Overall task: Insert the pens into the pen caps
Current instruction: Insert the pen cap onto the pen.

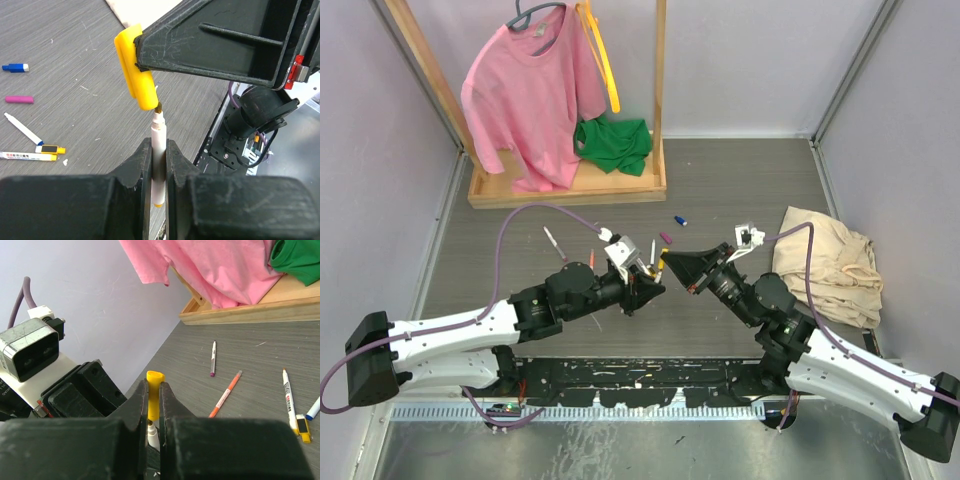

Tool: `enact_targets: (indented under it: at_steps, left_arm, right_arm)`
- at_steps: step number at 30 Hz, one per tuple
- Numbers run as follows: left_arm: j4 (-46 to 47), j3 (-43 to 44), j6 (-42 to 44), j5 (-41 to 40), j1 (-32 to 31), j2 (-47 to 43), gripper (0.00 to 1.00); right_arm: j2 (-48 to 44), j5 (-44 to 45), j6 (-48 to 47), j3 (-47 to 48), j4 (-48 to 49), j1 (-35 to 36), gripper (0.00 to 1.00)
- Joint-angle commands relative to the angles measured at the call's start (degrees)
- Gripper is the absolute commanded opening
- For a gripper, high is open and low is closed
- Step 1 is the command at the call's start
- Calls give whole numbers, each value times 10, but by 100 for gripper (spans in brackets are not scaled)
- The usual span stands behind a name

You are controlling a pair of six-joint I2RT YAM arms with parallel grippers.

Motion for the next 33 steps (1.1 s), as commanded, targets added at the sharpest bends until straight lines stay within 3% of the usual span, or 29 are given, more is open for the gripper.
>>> enact_targets:
  at_steps: [1, 33]
  left_arm:
    - [52, 5, 0, -17, -2, -16, 0]
    - [50, 9, -1, -19, -2, -13, 0]
  right_arm:
    - [0, -31, 17, -14, 22, 1, 0]
    - [-32, -17, -8, 0, 22, 1, 0]
